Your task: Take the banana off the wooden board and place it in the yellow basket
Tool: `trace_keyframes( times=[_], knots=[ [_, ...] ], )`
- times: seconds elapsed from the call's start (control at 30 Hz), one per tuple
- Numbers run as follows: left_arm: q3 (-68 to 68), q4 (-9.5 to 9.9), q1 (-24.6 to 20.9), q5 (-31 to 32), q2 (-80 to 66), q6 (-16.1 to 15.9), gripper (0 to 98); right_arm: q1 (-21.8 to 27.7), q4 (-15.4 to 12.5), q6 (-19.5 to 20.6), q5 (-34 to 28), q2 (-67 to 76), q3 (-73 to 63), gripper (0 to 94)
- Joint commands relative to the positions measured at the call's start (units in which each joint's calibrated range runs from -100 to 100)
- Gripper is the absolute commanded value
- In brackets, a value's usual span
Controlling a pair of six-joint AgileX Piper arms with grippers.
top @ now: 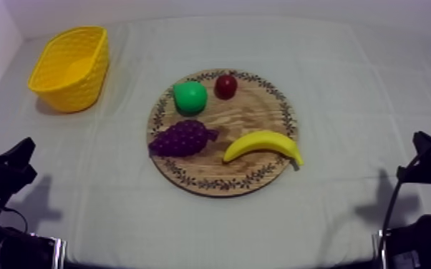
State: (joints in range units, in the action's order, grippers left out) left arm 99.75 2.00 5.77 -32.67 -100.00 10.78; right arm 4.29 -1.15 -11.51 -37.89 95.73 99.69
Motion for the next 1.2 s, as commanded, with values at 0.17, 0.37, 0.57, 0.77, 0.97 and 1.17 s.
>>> trace_keyframes(
  times=[0.17,0.37,0.57,0.77,0.97,1.17],
  knots=[
    [0.0,0.08,-2.8,0.0,0.0,-0.5,0.2,0.0,0.0,0.0,0.0,0.0,0.0,0.3],
    [0.0,0.08,-2.8,0.0,0.0,-0.6,0.2,0.0,0.0,0.0,0.0,0.0,0.0,0.3],
    [-0.1,0.05,-2.8,-0.8,0.0,-1.3,0.2,0.0,0.0,0.0,0.0,0.0,0.0,0.3],
    [-0.4,-0.01,-2.8,-1.7,0.0,-1.1,0.2,0.0,0.0,0.0,0.0,0.0,0.0,0.3],
    [-0.4,-0.02,-2.8,-1.9,0.0,-1.3,0.2,0.0,0.0,0.0,0.0,0.0,0.0,0.3],
    [-0.4,-0.02,-2.8,-1.9,0.0,-1.8,0.2,0.0,0.0,0.0,0.0,0.0,0.0,0.3]
  ],
)
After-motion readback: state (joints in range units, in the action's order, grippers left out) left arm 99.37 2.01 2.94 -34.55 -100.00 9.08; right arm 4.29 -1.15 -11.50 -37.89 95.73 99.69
